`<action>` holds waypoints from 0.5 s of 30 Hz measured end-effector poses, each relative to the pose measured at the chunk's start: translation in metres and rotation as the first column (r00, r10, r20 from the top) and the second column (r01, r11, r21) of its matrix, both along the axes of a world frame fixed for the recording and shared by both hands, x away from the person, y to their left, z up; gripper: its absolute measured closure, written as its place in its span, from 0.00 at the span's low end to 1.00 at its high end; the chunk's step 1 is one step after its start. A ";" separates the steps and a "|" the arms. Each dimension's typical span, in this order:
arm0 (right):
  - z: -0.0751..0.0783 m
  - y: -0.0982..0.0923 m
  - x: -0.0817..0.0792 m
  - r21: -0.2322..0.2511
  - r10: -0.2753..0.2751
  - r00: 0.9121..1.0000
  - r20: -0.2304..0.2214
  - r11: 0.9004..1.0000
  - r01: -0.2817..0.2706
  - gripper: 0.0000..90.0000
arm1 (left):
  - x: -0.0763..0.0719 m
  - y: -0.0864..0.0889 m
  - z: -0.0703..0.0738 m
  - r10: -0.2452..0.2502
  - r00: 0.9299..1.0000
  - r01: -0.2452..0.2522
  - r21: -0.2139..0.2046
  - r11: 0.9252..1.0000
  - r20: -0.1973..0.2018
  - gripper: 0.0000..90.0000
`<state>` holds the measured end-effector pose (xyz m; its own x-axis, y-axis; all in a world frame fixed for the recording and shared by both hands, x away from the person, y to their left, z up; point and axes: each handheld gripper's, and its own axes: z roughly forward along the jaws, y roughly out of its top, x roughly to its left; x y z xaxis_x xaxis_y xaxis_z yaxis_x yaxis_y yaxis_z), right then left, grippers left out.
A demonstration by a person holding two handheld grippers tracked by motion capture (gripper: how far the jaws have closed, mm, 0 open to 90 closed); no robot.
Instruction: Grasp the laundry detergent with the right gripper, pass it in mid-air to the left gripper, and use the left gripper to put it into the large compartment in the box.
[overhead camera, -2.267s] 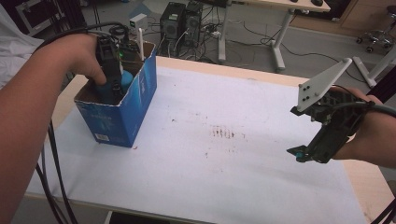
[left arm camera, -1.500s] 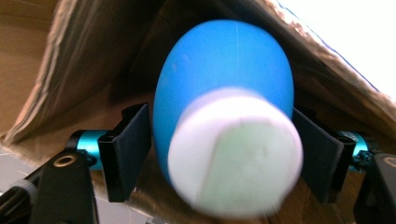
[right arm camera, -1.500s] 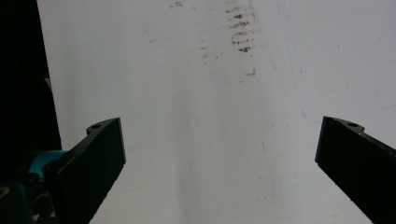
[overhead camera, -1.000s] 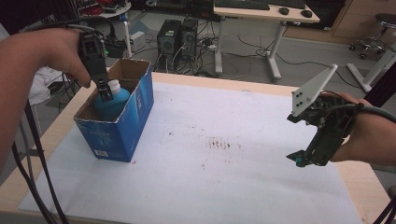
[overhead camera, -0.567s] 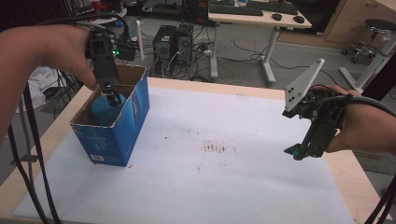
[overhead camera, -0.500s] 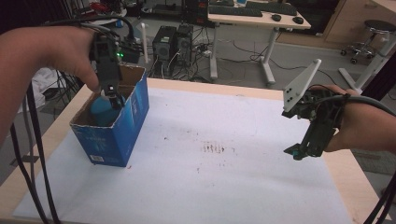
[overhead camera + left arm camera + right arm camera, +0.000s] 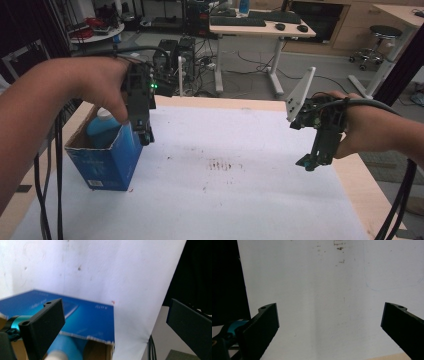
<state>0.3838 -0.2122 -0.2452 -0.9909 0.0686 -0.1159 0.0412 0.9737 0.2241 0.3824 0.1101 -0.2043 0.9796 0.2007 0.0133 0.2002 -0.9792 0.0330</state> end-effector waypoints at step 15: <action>-0.005 0.005 0.003 -0.037 0.021 1.000 -0.021 0.999 -0.022 0.01 | 0.006 -0.013 -0.011 -0.053 0.998 0.053 -0.004 0.999 -0.019 0.02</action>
<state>0.3868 -0.2077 -0.2504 -0.9943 0.0436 -0.0974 0.0247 0.9821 0.1868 0.3887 0.0971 -0.2154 0.9890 0.1480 -0.0062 0.1482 -0.9884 0.0335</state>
